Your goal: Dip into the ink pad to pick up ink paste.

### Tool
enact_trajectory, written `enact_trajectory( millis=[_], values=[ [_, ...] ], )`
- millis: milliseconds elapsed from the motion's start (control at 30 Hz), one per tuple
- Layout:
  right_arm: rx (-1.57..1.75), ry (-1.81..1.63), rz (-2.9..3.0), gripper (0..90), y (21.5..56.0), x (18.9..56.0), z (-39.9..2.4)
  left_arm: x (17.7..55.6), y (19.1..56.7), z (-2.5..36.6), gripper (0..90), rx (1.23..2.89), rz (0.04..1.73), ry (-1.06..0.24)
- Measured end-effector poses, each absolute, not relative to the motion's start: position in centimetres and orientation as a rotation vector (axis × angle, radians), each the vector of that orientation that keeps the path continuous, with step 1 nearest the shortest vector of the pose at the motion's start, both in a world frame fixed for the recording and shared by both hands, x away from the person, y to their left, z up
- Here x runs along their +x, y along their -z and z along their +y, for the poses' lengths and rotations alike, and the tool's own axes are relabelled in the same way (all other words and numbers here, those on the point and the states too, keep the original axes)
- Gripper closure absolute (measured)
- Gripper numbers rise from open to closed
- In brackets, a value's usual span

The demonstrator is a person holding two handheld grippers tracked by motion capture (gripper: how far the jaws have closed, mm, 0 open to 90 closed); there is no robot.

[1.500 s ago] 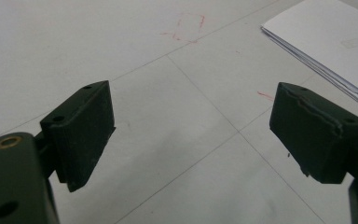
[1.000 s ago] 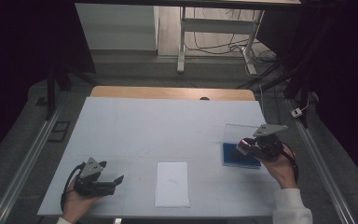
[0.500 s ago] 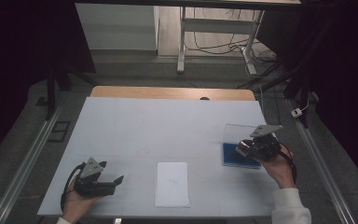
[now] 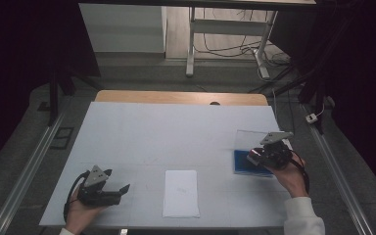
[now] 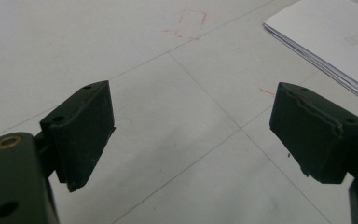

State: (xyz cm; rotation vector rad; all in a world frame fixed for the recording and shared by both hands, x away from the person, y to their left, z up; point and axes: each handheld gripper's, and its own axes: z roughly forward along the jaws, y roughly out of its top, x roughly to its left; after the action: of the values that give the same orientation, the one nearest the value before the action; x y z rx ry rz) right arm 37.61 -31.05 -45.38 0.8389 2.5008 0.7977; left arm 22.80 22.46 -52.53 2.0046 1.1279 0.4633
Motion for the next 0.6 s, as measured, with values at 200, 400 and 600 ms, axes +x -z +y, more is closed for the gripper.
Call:
enact_trajectory(
  millis=[200,400,600],
  values=[
    [0.828,-0.785,2.514,69.8,45.75,37.73,-30.8,22.81,52.55,22.49,13.8,2.006,1.128,-0.463],
    [0.833,-0.795,2.526,69.8,46.07,37.8,-30.65,22.79,52.55,22.49,13.8,2.007,1.13,-0.465],
    [0.837,-0.772,2.538,69.8,46.34,37.92,-30.54,22.8,52.57,22.49,13.8,2.007,1.131,-0.464]
  ],
)
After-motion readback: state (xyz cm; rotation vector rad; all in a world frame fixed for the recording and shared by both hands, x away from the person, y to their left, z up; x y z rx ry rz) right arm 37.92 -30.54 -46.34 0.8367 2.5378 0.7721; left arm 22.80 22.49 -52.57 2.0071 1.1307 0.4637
